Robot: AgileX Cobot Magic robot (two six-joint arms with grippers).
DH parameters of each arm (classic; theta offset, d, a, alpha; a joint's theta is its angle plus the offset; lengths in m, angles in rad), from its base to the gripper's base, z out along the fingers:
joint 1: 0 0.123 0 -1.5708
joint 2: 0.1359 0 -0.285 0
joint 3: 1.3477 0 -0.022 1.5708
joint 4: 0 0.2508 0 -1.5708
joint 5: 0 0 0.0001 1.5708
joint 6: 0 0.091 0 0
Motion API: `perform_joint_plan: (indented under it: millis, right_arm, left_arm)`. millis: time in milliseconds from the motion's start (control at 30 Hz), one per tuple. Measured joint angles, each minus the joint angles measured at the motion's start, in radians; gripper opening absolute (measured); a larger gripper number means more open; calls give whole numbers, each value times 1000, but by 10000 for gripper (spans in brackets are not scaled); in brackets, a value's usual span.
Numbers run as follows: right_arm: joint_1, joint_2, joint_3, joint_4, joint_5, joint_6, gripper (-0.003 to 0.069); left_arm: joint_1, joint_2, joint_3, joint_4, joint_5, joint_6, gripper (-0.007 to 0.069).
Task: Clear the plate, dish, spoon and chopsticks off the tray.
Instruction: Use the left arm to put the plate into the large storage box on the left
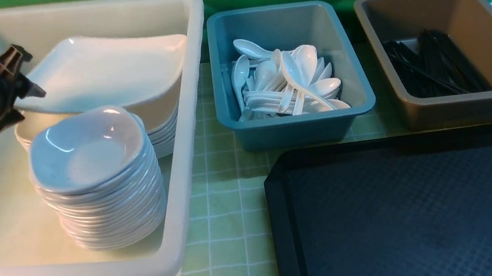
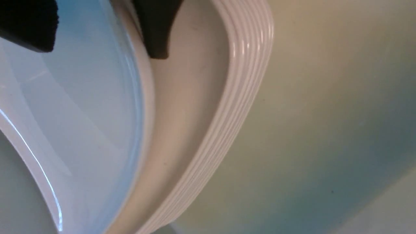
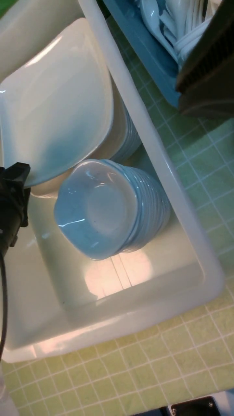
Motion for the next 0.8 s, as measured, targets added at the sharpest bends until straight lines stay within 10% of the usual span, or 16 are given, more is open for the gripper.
perform_joint_plan:
  millis: [233, 800]
  right_arm:
    - [0, 0, 0, 1, 8, 14, 10]
    - [0, -1, 0, -7, 8, 47, 10]
  left_arm:
    - [0, -85, 0, 128, 52, -3, 545]
    - [0, -162, -3, 186, 172, 27, 523]
